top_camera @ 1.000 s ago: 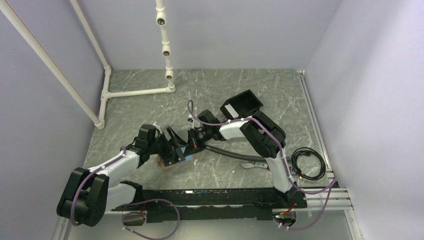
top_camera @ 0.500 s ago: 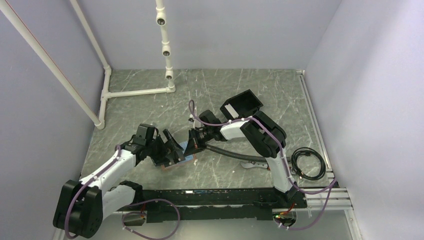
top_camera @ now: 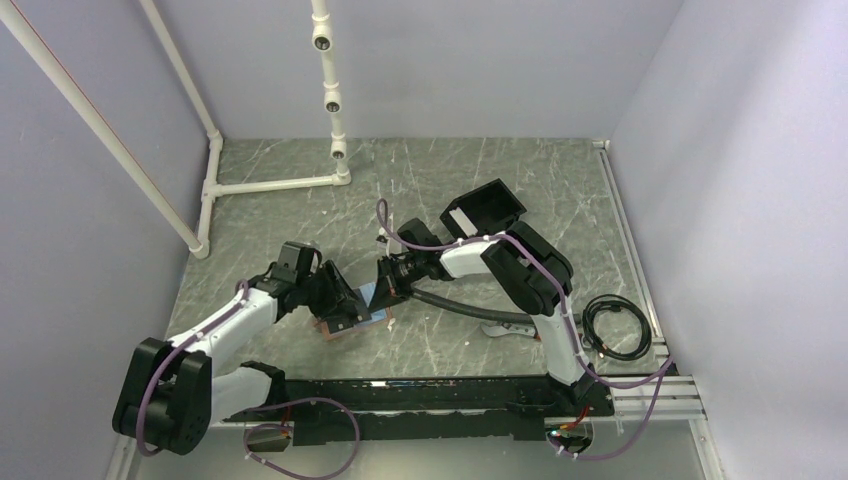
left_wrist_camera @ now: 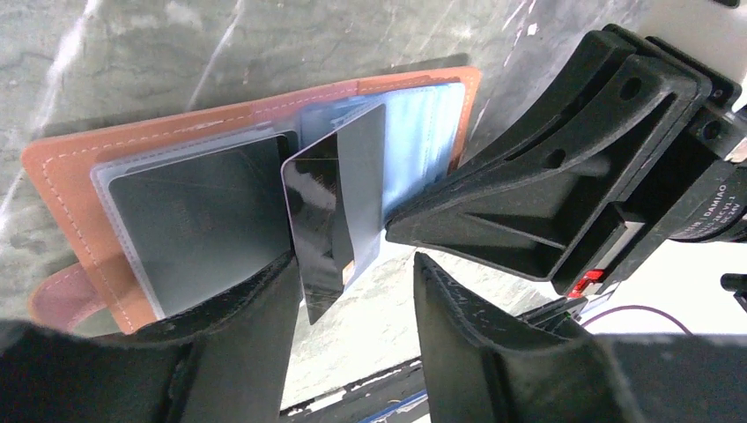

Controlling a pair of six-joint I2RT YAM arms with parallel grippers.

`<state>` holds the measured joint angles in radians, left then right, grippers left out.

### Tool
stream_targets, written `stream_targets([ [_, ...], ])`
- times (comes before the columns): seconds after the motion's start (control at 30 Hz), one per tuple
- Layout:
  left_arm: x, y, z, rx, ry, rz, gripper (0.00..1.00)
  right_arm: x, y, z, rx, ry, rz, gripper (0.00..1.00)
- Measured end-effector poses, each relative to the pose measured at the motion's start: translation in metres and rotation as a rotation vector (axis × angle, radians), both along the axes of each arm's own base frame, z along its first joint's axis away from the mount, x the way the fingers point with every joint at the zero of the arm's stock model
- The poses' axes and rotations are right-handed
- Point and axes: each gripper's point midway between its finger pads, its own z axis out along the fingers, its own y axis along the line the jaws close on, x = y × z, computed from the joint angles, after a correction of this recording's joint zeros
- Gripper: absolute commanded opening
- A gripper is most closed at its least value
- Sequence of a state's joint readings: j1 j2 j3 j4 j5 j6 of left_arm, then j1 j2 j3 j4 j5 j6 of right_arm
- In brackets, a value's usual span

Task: Put the credit cards into the card holder
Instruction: Insert the credit card into the card holder.

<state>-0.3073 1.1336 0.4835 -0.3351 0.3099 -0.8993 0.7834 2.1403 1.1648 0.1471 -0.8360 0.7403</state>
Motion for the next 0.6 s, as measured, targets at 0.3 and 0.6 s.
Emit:
stream_targets([
  [0.3,0.007,-0.002,0.003,0.010,-0.007,-0.007,0.47,0.015,-0.026,0.010,-0.099,-0.059,-0.031,0.27],
  [0.6,0.012,-0.010,-0.014,0.005,0.043,-0.036,0.41,0.024,-0.034,0.007,-0.157,-0.097,-0.030,0.23],
])
